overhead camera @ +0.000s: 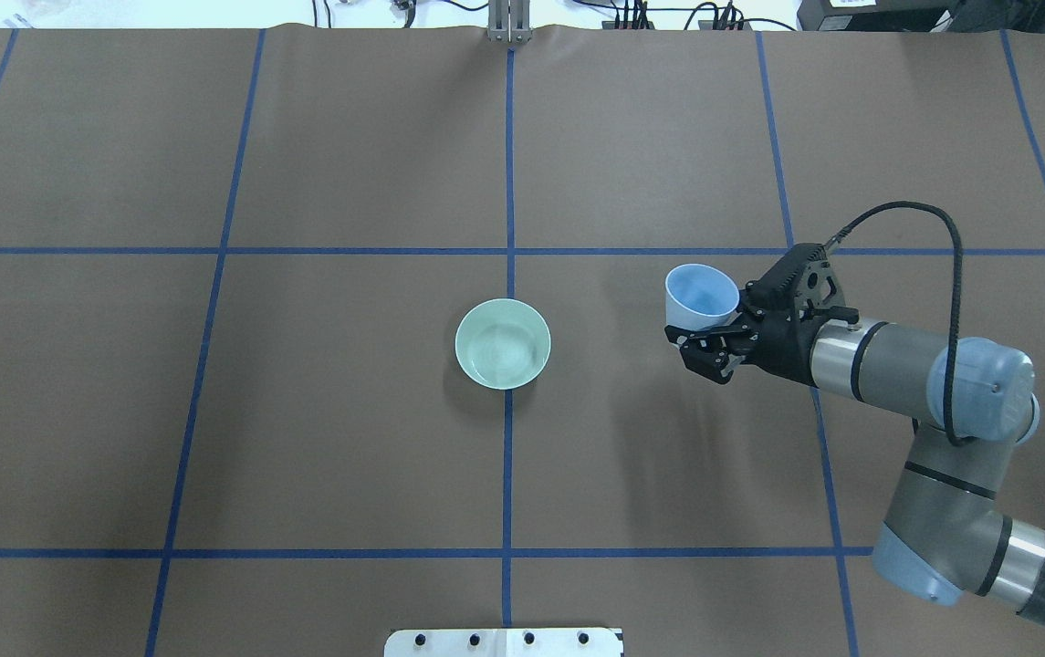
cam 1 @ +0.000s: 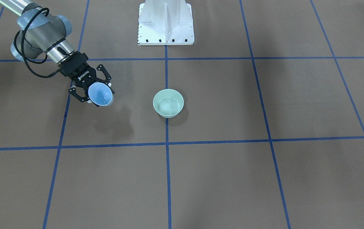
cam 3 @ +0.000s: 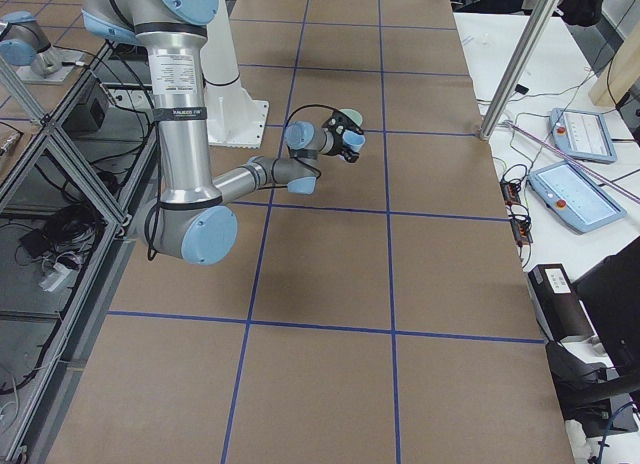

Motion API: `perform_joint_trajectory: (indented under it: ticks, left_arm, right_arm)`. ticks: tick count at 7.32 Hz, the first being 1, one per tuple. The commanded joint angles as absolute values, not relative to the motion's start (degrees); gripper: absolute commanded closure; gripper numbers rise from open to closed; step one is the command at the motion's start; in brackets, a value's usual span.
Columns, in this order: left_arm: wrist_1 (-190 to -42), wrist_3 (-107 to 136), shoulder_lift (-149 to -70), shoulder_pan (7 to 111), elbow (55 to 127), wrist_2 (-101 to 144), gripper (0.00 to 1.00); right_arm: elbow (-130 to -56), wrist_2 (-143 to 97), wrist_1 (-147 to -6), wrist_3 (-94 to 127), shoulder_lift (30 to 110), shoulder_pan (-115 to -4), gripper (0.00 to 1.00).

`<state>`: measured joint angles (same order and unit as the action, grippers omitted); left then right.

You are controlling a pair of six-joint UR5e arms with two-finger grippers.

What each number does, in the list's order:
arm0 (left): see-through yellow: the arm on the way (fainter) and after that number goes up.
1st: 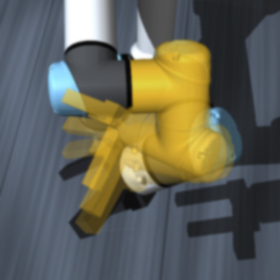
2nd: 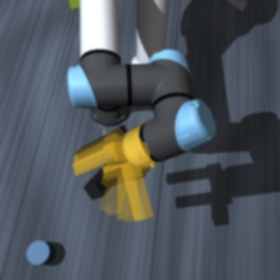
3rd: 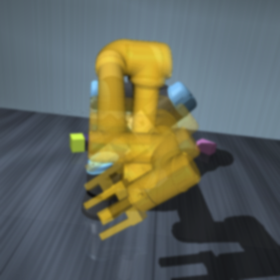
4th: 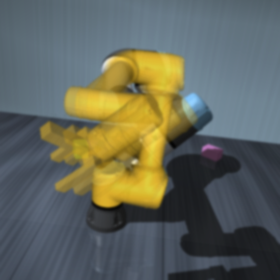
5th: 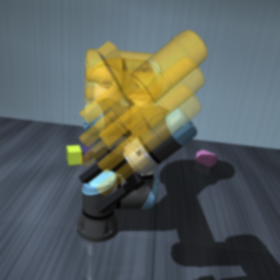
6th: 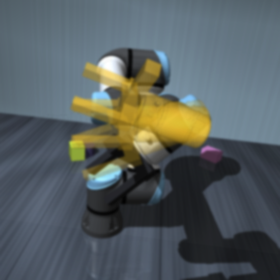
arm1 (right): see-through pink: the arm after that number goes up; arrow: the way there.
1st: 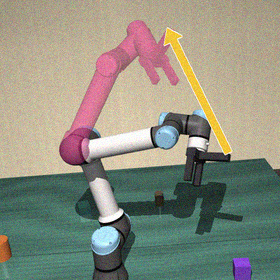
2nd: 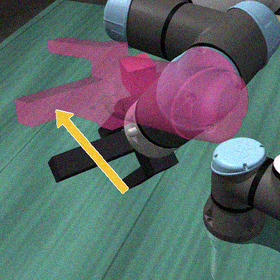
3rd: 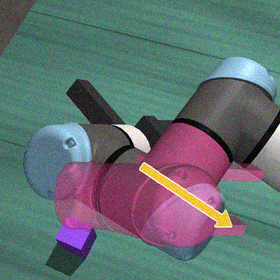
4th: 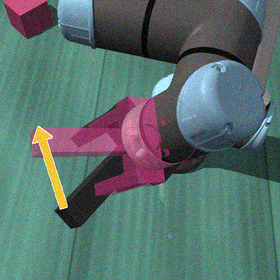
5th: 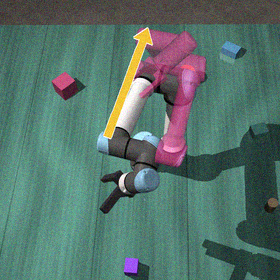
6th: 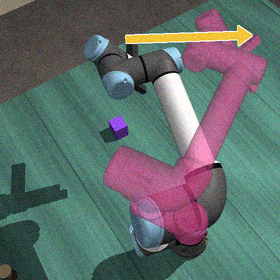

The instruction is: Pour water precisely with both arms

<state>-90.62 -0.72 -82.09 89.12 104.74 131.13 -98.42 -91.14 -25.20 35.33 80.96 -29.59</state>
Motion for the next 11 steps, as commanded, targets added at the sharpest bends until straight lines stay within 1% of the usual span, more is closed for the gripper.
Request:
perform_joint_trajectory:
  ticks: [1,5,7,9,11]
  left_arm:
    - [-90.62,-0.62,-82.09,89.12,104.50,131.13,0.00]
    - [-90.62,-0.44,-81.65,89.12,103.98,131.13,0.00]
    - [-90.62,-0.44,-81.65,89.12,103.63,131.13,0.00]
    - [-90.62,-0.44,-81.65,89.12,103.54,131.13,0.00]
    - [-90.62,-0.44,-81.65,89.12,103.18,131.13,0.00]
  right_arm:
    - [-98.79,-94.64,-39.40,35.16,74.12,-29.62,1.00]
    - [-99.22,-94.83,-60.77,30.51,62.86,-27.78,1.00]
    - [-99.40,-94.83,-68.86,29.71,59.61,-27.07,1.00]
    - [-102.64,-94.83,-82.37,29.71,56.27,-26.46,1.00]
    - [-103.89,-94.83,-90.58,29.71,53.72,-25.32,1.00]
